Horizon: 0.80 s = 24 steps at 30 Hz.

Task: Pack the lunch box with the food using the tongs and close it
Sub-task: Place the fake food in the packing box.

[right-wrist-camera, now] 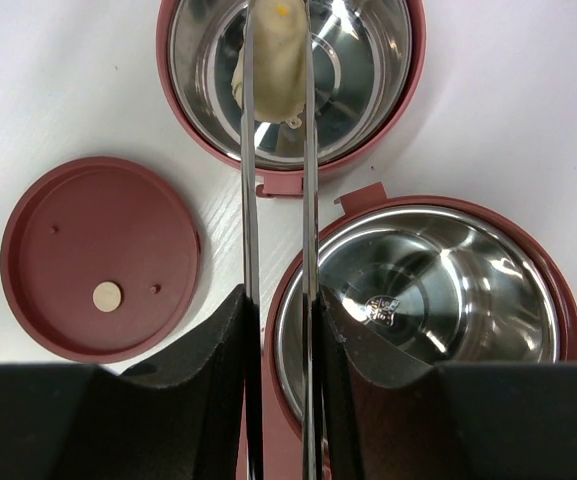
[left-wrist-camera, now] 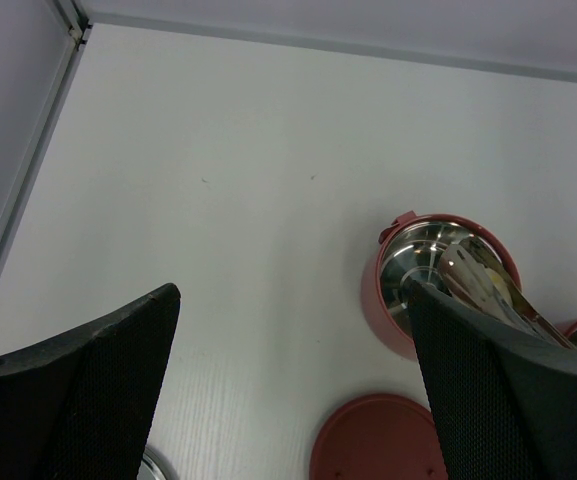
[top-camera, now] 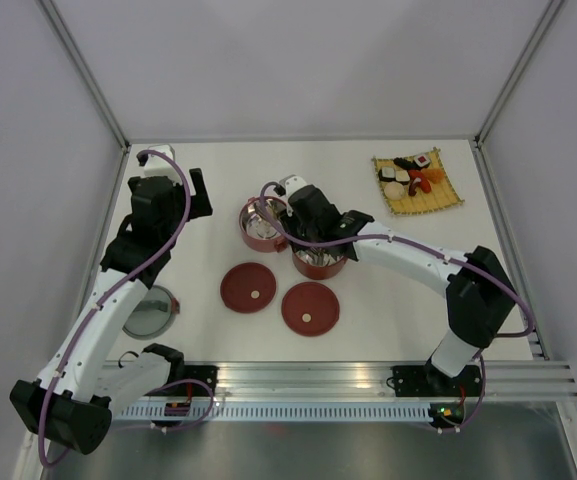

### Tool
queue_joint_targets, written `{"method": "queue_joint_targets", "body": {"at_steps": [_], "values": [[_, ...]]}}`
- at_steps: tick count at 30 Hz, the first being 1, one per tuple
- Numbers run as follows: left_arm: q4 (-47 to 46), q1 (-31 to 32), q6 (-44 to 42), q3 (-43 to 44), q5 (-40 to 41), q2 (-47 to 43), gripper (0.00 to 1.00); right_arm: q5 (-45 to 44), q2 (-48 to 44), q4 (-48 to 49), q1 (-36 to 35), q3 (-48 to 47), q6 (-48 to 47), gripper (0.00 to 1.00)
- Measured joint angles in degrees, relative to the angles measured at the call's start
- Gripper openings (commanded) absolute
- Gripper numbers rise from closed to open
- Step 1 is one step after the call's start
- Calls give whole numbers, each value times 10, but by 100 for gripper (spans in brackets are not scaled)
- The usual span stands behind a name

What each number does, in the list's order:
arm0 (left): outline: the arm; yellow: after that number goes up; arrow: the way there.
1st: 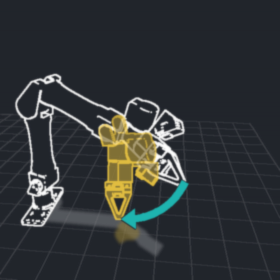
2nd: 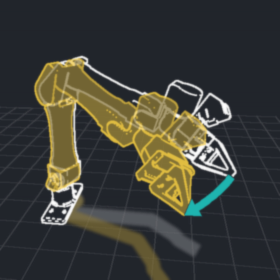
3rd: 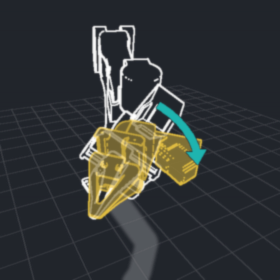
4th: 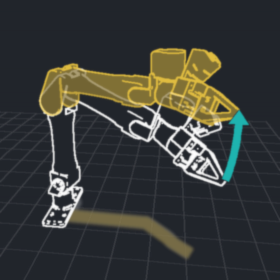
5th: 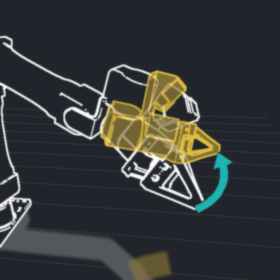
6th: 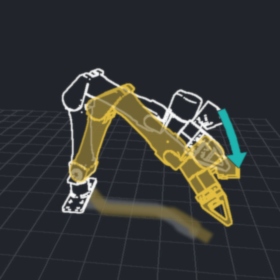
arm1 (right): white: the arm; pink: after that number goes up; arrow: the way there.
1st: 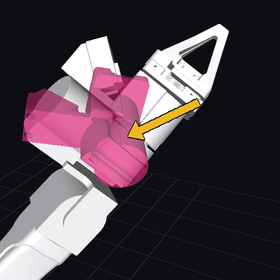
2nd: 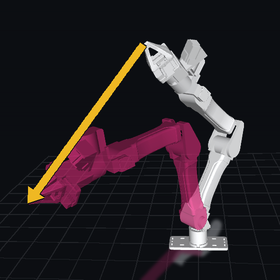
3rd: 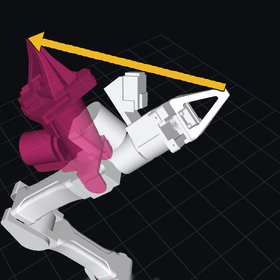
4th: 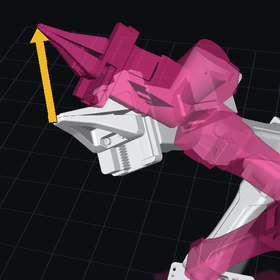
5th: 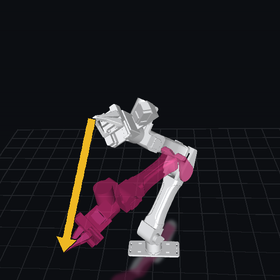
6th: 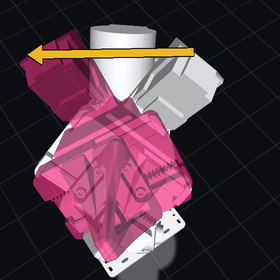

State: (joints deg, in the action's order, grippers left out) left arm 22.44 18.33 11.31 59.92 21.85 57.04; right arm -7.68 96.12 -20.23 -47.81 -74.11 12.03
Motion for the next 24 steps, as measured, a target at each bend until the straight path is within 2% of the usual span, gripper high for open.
{"method": "queue_joint_targets", "body": {"at_steps": [4,24], "values": [[0,0,0,0,0,0,100,-2,9,-2,0,-7,0,43],[0,0,0,0,-13,-3,100,-2,15,-5,0,-8,3,55]]}}
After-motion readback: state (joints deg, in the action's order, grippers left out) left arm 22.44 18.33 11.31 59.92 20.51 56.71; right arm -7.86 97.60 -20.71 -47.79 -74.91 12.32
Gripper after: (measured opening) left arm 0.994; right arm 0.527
